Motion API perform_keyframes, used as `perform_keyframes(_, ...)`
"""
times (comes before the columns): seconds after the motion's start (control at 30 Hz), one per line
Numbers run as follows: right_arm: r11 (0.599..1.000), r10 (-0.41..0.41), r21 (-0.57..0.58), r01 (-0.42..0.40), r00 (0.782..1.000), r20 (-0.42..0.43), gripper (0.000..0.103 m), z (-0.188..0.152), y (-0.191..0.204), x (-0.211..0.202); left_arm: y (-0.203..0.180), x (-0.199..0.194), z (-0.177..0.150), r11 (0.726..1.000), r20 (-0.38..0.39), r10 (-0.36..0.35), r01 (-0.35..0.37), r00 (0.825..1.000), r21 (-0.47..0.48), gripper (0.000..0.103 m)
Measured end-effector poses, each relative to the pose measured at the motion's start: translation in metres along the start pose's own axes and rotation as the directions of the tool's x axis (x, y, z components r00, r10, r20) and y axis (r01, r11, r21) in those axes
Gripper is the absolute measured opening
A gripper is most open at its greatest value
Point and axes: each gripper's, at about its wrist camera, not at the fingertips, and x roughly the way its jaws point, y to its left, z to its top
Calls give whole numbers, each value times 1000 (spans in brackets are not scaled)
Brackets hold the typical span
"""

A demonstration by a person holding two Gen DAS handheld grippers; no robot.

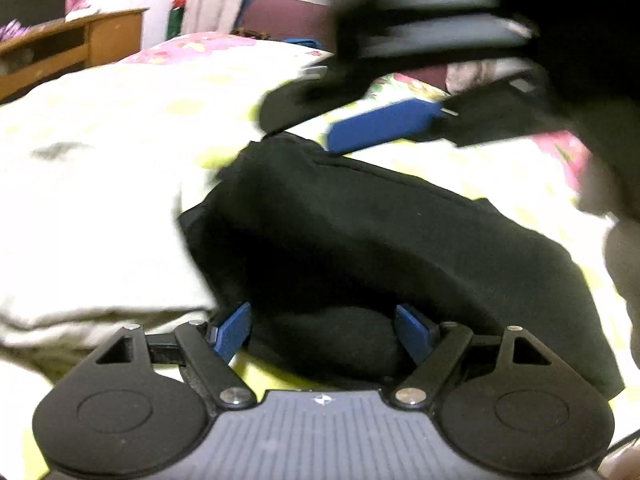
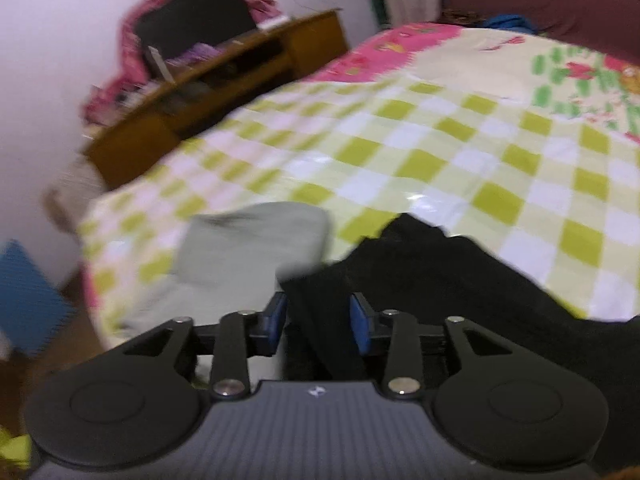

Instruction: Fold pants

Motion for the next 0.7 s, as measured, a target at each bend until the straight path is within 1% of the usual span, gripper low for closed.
perform_keyframes(0.07,999,-8,32,7,999,42,38,-4,-7,-13,9,-11,-3,999,14,11,-10,1000,-41,91)
perform_keyframes(0.1,998,-26,52,22,997,74,38,-7,-13,-21,12,-17,-5,998,22,17,-16,1000,-53,91)
perform_keyframes(0.13,997,-52,65,45,994,97,38,-8,-19,-28,14,-22,-7,998,31,33,-31,999,-60,91)
perform_keyframes(0.2,988,-140,84,130,982,124,38,-13,-35,-42,12,-31,-7,996,55,80,-78,995,-45,91)
perform_keyframes(0.3,958,-265,142,248,956,123,38,-27,-70,-61,-2,-33,-3,991,133,116,-123,984,50,91)
perform_keyframes(0.33,940,-325,153,306,938,123,38,-35,-83,-68,-12,-34,1,988,161,111,-126,981,88,91)
perform_keyframes(0.37,920,-376,164,356,919,117,39,-42,-95,-75,-20,-33,4,985,182,95,-118,979,122,92)
perform_keyframes(0.4,907,-404,178,383,908,107,39,-51,-109,-81,-29,-31,8,983,194,74,-104,978,151,92)
perform_keyframes(0.43,896,-421,196,398,902,94,39,-60,-122,-84,-37,-27,11,980,199,52,-89,979,180,95)
perform_keyframes(0.47,877,-447,229,422,892,66,39,-70,-139,-86,-41,-23,13,976,198,33,-74,980,206,99)
perform_keyframes(0.5,858,-468,257,444,883,39,38,-79,-153,-87,-47,-16,15,970,183,15,-58,983,237,101)
perform_keyframes(0.53,836,-489,293,464,872,16,37,-88,-168,-88,-54,-2,16,962,145,15,-53,989,267,101)
perform_keyframes(0.57,810,-497,357,466,868,-4,36,-97,-184,-93,-59,10,15,955,99,29,-57,995,292,101)
perform_keyframes(0.6,799,-485,407,442,875,0,36,-104,-193,-102,-66,23,9,947,55,53,-68,997,315,101)
perform_keyframes(0.63,794,-469,454,405,883,31,36,-111,-200,-115,-68,37,5,936,5,90,-86,996,342,101)
perform_keyframes(0.67,788,-466,479,386,883,55,37,-117,-204,-128,-69,43,0,928,-19,110,-96,994,361,101)
perform_keyframes(0.7,777,-480,495,388,875,67,39,-123,-207,-142,-71,42,-2,923,-15,117,-103,993,370,101)
